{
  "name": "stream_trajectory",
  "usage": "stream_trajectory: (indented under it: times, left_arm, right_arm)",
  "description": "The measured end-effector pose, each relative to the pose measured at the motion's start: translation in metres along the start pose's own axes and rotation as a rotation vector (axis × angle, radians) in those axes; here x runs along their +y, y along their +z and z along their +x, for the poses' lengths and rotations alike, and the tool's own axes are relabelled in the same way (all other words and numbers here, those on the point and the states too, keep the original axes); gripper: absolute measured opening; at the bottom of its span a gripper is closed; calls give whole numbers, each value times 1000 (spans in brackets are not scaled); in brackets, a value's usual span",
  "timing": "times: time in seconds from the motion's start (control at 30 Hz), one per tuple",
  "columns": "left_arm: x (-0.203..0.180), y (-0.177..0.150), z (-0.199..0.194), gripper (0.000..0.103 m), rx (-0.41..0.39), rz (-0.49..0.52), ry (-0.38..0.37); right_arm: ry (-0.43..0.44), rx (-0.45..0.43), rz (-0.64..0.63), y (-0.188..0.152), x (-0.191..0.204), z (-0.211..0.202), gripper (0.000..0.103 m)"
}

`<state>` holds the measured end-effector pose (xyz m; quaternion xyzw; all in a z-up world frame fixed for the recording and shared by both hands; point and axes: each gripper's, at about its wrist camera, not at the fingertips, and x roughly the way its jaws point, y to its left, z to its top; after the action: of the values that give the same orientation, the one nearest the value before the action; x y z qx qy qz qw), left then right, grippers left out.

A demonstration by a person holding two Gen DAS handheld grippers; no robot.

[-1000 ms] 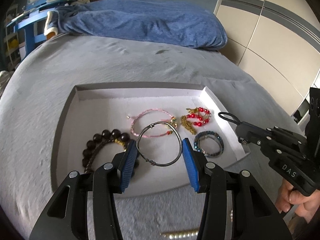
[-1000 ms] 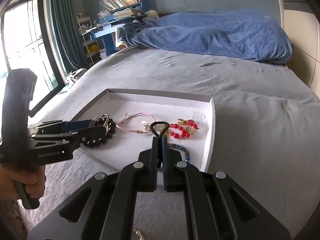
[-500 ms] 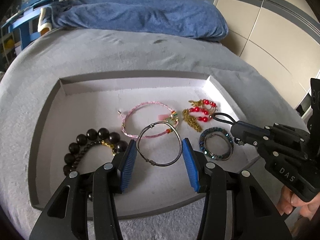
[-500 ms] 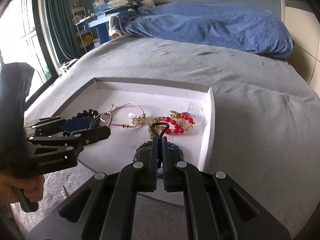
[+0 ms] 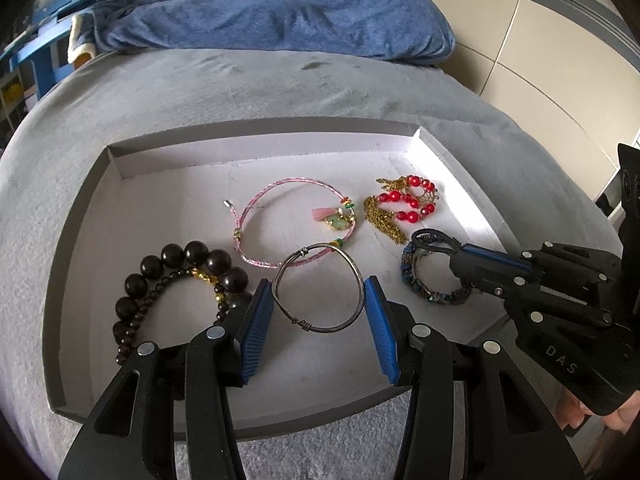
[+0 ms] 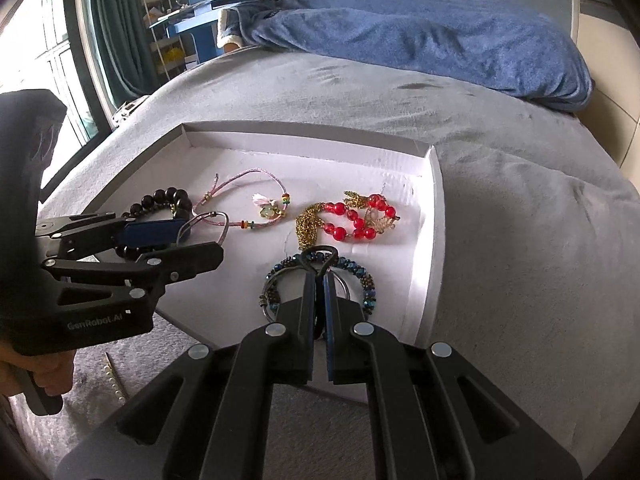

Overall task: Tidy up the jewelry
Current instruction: 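Carry the bangle into the tray with the left tool while the right tool carries the hair tie, then open both tools to release the bangle and hair tie, then withdraw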

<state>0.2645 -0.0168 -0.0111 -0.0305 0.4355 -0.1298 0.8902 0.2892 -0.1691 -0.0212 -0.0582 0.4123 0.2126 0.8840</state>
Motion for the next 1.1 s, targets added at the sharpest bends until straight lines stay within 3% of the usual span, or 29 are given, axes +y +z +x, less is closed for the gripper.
stream_trajectory:
  times: [0.17,0.3,0.47,0.63,1.1]
  left_arm:
    - [-1,0,-1,56,-9,-6,-4]
    - [-2,2,-4,56,-23,-1,0]
    - [-1,5,-13,65,-49,-15,-3]
    - [0,7,-19,66,-62,-27,-1]
    - [4,-12,-54,70,-86,-83,2]
  right_arm:
    - [9,5,6,0,0,0,7]
    - [18,-5,26,0,-3,-1,27]
    - [22,-25,46,1,-6,-6,30]
    - [23,-47,74,1,-12,-11,42]
    - [39,-88,140,-19,-14,-40,56]
